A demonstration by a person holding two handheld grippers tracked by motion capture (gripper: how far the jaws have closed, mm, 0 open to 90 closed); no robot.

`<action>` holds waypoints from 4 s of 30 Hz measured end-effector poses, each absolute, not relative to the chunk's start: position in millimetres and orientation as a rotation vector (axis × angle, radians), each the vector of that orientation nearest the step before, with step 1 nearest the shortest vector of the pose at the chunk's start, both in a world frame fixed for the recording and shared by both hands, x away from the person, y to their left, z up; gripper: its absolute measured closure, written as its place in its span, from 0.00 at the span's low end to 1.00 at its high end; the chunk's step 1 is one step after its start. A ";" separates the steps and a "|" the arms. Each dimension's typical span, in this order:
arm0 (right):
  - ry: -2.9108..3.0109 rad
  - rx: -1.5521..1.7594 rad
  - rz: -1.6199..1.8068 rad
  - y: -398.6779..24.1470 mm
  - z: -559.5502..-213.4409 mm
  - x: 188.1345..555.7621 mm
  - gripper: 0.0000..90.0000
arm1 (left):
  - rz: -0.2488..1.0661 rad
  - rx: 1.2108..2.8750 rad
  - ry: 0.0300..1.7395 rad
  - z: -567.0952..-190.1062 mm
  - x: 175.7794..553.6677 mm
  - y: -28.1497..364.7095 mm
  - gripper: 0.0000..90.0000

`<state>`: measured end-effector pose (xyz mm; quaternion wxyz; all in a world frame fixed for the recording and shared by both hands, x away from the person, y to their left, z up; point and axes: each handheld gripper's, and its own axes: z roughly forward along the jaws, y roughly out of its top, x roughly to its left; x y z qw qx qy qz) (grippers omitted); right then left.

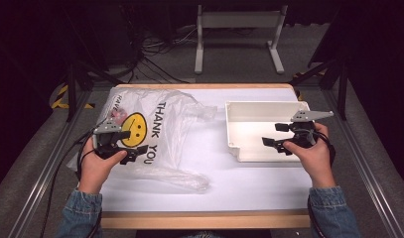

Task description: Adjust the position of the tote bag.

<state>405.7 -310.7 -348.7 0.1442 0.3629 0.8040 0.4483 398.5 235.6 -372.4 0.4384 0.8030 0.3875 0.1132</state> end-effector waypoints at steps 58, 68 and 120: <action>2.343 1.124 1.306 -311.6 -355.9 407.7 0.15 | 0.053 2.510 0.514 -392.0 384.4 174.6 0.59; 2.357 1.106 1.310 -305.2 -354.9 409.7 0.15 | 0.146 2.368 0.529 -372.0 380.5 192.7 0.98; 2.526 0.529 1.483 -46.2 -412.8 479.2 0.14 | 0.380 1.822 0.694 -335.8 353.4 272.1 1.00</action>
